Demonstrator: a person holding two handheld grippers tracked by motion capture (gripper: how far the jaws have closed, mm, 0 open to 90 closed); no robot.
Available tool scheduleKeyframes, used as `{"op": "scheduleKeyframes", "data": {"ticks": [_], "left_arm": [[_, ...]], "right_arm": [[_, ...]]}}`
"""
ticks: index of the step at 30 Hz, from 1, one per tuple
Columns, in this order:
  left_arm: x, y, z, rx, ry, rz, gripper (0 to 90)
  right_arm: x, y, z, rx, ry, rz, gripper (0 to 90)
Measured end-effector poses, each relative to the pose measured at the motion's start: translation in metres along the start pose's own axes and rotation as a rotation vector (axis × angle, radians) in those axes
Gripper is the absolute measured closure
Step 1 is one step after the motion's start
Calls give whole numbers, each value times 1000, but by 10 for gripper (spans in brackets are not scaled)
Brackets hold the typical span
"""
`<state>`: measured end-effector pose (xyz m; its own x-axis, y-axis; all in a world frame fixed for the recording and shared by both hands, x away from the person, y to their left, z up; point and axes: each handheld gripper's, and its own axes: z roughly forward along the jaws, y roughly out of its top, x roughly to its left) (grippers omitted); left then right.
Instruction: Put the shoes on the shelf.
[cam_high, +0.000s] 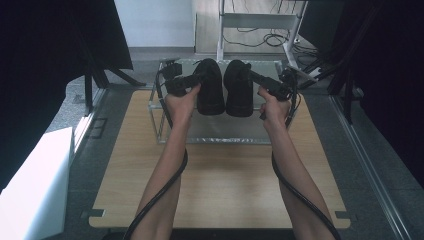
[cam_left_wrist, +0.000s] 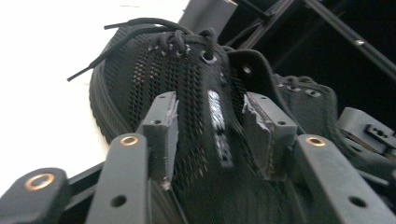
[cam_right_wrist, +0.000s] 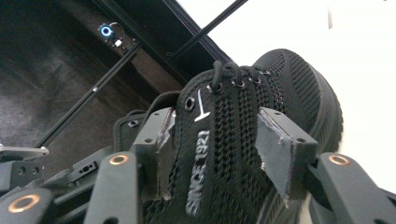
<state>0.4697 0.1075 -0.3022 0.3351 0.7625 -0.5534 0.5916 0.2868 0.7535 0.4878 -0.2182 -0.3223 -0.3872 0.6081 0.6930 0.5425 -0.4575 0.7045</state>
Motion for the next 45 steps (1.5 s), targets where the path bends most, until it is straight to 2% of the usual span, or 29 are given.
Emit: {"op": "scheduleKeyframes", "data": {"ticks": [4,5,6,9,13,14,15,16,19,23,24,27,30,35,38,40,44,45], "left_arm": [[2,-6,-12,-13,-19,2,629],[2,-8,-15,-15,-24,6,629],[2,-13,-21,-13,-31,22,666],[2,-19,-28,-20,-46,29,710],[2,-35,-41,-26,-78,54,749],[2,-35,-41,-26,-78,54,759],[2,-42,-45,-36,-96,59,768],[2,-42,-45,-36,-96,59,774],[2,-57,-53,-40,-127,74,805],[1,-69,-57,-31,-142,88,874],[1,-76,-59,-22,-148,97,889],[0,-82,-59,-18,-155,99,894],[0,-91,-56,-8,-171,98,895],[1,-94,-50,-1,-163,96,895],[2,-93,-46,2,-158,97,895],[3,-92,-44,2,-152,97,895],[4,-90,-42,3,-147,90,895],[5,-88,-39,7,-135,90,895]], "right_arm": [[1,-3,-11,7,25,4,523],[1,-4,-14,9,32,-5,532],[2,-7,-21,15,43,-8,560],[3,-10,-28,17,54,-10,584],[2,-21,-44,21,77,-21,672],[1,-23,-46,23,86,-27,698],[0,-26,-49,23,94,-18,715],[0,-26,-49,23,94,-18,715],[-3,-41,-58,33,122,-15,816],[-2,-56,-67,41,149,-20,889],[-1,-59,-69,46,154,-24,894],[1,-66,-72,51,170,-30,897],[5,-78,-71,82,201,-39,897],[0,-85,-63,97,190,-32,897],[0,-86,-61,85,203,-19,898],[0,-85,-60,80,193,-33,898],[-1,-85,-57,71,199,-19,898],[-2,-85,-55,67,187,-22,899]]}}
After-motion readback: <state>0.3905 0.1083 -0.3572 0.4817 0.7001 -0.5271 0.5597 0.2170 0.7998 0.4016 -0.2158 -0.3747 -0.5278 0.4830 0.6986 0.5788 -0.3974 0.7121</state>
